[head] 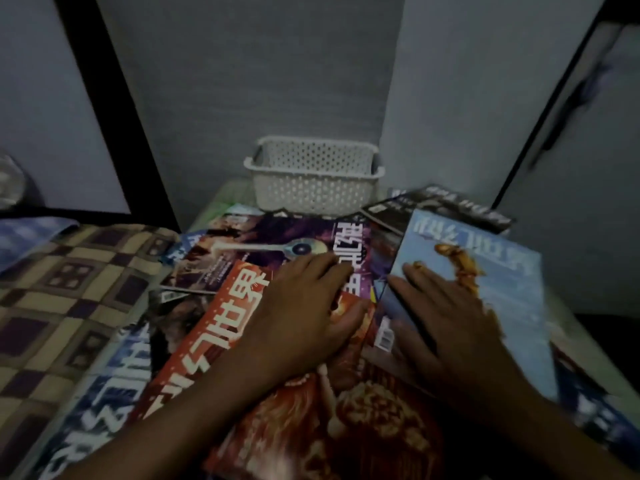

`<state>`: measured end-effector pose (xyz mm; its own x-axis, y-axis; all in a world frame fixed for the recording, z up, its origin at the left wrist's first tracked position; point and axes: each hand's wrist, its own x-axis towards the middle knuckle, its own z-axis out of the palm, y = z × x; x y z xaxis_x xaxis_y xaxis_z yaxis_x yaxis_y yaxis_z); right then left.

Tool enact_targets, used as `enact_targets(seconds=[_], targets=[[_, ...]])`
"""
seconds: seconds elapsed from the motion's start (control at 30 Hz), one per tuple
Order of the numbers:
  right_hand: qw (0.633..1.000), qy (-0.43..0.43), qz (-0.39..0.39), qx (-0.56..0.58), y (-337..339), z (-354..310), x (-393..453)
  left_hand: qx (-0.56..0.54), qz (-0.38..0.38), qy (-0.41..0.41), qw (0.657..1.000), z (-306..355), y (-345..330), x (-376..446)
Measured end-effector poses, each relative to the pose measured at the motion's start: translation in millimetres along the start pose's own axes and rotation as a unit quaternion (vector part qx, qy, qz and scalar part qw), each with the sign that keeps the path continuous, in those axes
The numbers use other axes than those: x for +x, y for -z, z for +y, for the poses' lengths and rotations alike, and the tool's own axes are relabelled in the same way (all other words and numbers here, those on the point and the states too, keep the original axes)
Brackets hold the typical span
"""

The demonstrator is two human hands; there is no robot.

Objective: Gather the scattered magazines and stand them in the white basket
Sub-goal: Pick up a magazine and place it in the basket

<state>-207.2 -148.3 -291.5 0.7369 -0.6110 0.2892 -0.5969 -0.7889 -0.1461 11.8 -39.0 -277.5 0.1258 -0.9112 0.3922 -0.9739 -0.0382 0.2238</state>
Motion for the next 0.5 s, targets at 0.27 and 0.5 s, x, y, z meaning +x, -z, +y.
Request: enact_targets(seconds=[0.27, 0.5], targets=[[0.997, -0.017, 0.006, 0.076, 4, -41, -5, 0.020, 0.072, -0.004, 0.997, 5, -1, -3], [0.996, -0.008, 0.034, 0.082, 12, -41, -5, -0.024, 0.048, 0.055, 0.997, 4, 4, 18]])
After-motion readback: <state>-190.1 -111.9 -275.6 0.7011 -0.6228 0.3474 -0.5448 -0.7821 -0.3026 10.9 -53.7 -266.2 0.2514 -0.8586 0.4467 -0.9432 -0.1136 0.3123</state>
